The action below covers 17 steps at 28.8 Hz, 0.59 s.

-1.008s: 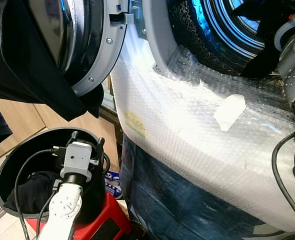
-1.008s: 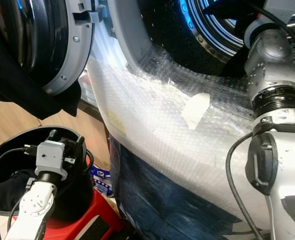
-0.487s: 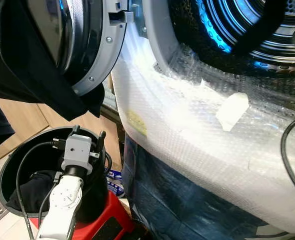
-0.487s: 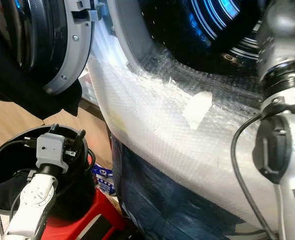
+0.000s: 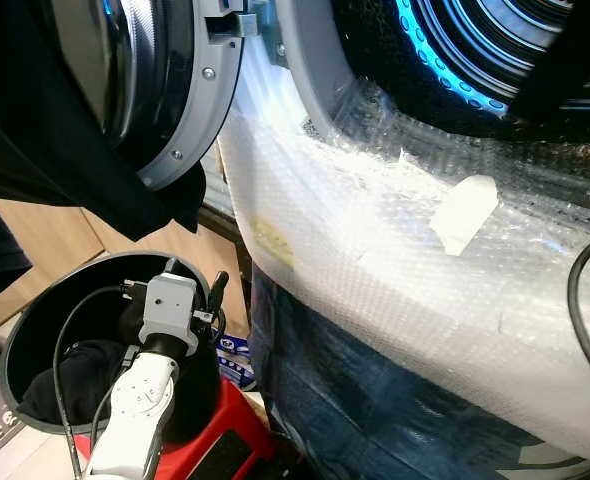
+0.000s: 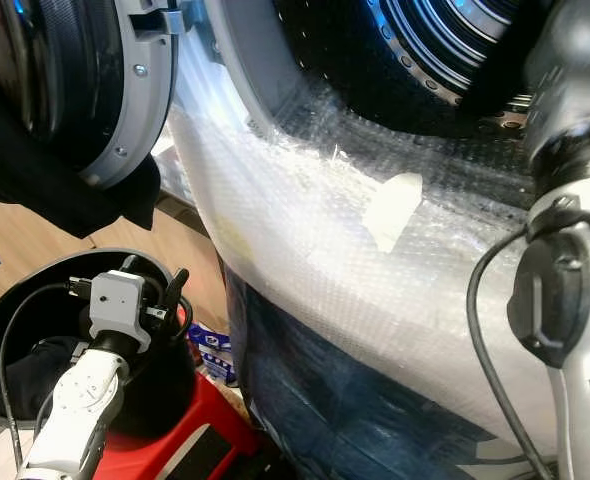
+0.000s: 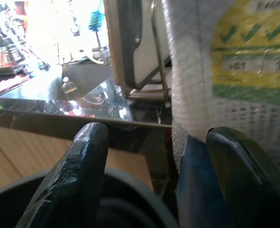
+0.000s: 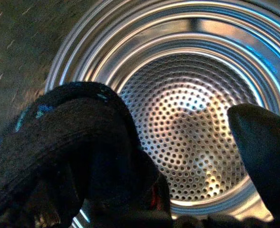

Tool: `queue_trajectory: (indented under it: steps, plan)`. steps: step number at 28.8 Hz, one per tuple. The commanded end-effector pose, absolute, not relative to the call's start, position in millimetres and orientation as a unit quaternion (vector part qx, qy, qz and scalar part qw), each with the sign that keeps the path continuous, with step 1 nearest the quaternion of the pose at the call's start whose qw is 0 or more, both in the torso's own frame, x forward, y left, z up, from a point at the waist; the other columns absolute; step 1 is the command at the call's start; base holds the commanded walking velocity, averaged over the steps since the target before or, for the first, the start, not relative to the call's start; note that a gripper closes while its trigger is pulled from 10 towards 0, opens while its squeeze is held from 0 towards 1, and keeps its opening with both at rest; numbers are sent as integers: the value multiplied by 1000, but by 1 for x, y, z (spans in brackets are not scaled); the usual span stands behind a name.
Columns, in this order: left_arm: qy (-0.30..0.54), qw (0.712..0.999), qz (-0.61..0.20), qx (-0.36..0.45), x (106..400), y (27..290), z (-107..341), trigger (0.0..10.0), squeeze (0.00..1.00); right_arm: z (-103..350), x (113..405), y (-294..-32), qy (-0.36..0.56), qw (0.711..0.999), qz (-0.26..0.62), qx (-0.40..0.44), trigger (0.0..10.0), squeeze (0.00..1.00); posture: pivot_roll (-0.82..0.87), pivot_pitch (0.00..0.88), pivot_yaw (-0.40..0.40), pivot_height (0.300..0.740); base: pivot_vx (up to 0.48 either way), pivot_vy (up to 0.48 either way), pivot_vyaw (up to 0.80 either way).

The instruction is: Clothes washing

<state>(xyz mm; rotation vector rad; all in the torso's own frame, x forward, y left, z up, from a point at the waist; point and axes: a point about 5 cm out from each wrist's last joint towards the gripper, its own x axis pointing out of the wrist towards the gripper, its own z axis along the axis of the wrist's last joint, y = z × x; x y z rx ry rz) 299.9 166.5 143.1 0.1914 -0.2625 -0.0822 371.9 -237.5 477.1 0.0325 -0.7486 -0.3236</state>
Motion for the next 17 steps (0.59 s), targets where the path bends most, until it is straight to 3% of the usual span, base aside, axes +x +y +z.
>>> queue_trajectory:
  steps: [1,5,8,9,11,12,13,14,15,16,17]
  plan:
    - [-120,987,-46,94,300,167,138,10000,0,470,370,-252,-365,911,-184,53,10000,1000,-14,124,29,740,0,0,0]
    - [-122,987,-49,91,300,165,139,10000,0,491,352,-261,-435,878,-195,35,10000,1000,-1,121,27,740,0,0,0]
    - [-125,987,-49,88,300,165,141,10000,0,490,356,-253,-431,888,-160,28,10000,1000,-1,119,25,740,0,0,0]
    - [-124,987,-52,90,300,165,140,10000,0,457,382,-241,-319,937,-144,-10,10000,1000,-8,122,30,740,0,0,0]
    - [-122,987,-54,91,300,164,139,10000,0,446,388,-239,-292,946,-142,-3,10000,1000,-8,123,31,740,0,0,0]
    - [-120,987,-59,93,300,163,138,10000,0,448,386,-239,-311,940,-141,27,10000,1000,-4,129,30,740,0,0,0]
    - [-121,986,-61,94,300,163,138,10000,0,466,374,-244,-370,916,-147,54,10000,1000,-4,130,31,740,0,0,0]
    - [-121,986,-61,94,300,163,138,10000,0,466,374,-244,-370,916,-147,54,10000,1000,-4,130,31,740,0,0,0]
    - [-122,986,-61,94,300,163,139,10000,0,486,358,-251,-430,885,-171,57,10000,937,-4,131,31,740,0,0,0]
    - [-123,986,-61,94,299,163,139,10000,0,494,350,-255,-454,870,-184,54,10000,937,-5,132,28,740,0,0,0]
    - [-123,986,-61,93,299,162,140,10000,0,498,346,-258,-464,863,-192,55,10000,0,-6,132,26,740,0,0,0]
